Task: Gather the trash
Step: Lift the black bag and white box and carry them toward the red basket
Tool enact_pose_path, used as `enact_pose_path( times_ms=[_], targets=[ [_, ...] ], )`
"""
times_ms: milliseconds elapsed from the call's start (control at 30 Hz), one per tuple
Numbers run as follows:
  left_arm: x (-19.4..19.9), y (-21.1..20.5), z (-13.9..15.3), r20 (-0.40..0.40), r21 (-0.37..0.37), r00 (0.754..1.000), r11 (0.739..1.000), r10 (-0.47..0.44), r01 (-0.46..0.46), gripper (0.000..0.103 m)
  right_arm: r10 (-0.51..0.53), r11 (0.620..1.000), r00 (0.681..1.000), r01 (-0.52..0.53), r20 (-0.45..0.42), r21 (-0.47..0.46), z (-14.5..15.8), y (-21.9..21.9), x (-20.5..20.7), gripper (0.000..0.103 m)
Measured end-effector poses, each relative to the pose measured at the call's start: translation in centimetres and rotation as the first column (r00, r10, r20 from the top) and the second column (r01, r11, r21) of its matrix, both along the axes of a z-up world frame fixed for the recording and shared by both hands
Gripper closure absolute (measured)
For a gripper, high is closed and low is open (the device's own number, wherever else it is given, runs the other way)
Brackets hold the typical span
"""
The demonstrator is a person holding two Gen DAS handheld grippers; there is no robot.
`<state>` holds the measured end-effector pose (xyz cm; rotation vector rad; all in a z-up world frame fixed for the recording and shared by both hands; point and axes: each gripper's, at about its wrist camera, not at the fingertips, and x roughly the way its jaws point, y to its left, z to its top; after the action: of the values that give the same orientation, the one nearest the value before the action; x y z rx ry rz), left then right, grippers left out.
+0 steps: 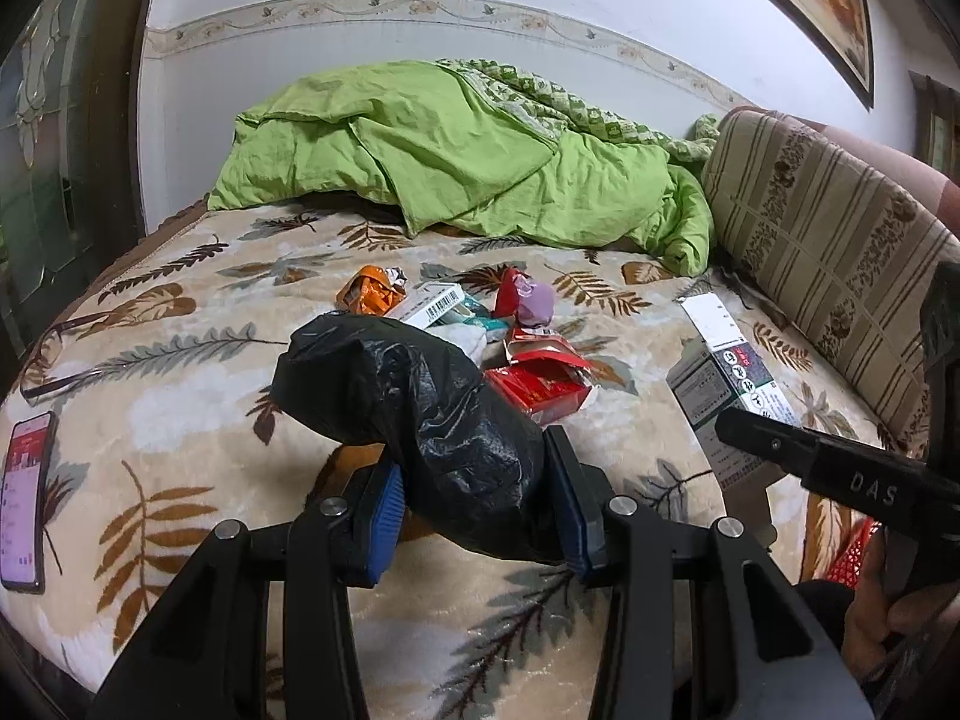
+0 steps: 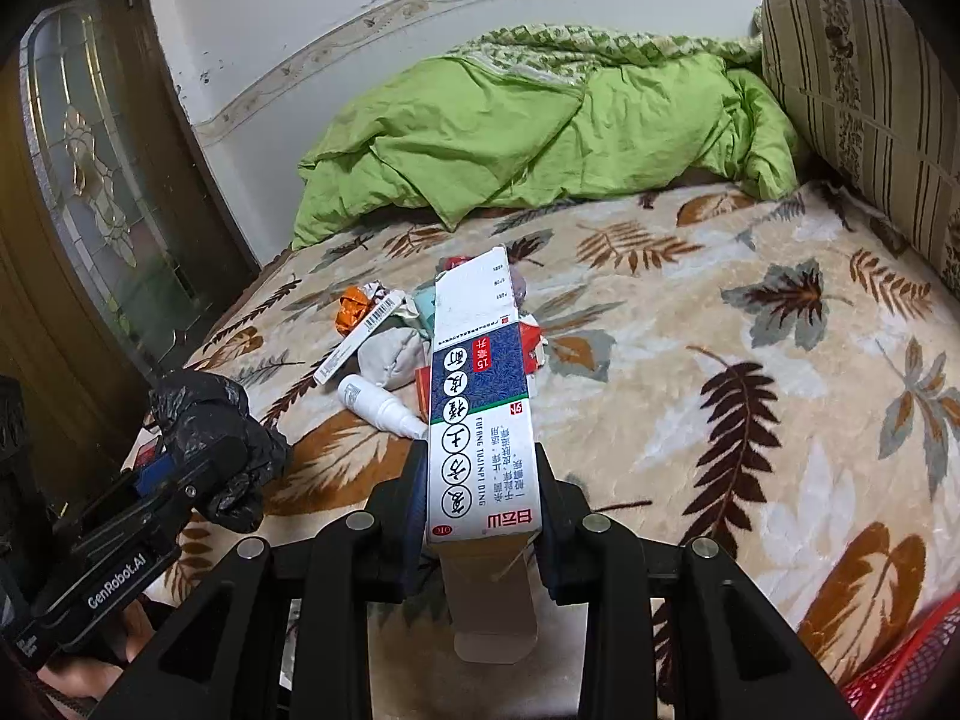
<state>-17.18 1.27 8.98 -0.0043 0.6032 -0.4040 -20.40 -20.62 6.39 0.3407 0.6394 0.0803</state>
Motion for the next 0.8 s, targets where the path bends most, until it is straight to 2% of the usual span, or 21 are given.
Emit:
enact_pose_path(
  times_ms=[800],
  targets=[
    [-0.2, -0.4, -1.1, -0.014, -0.002, 1.0, 1.0, -0.009, 0.009, 0.061, 0.001, 1.0, 1.0, -0.001, -0.005, 0.003, -0.1, 0.3, -0.2, 0.071]
  ],
)
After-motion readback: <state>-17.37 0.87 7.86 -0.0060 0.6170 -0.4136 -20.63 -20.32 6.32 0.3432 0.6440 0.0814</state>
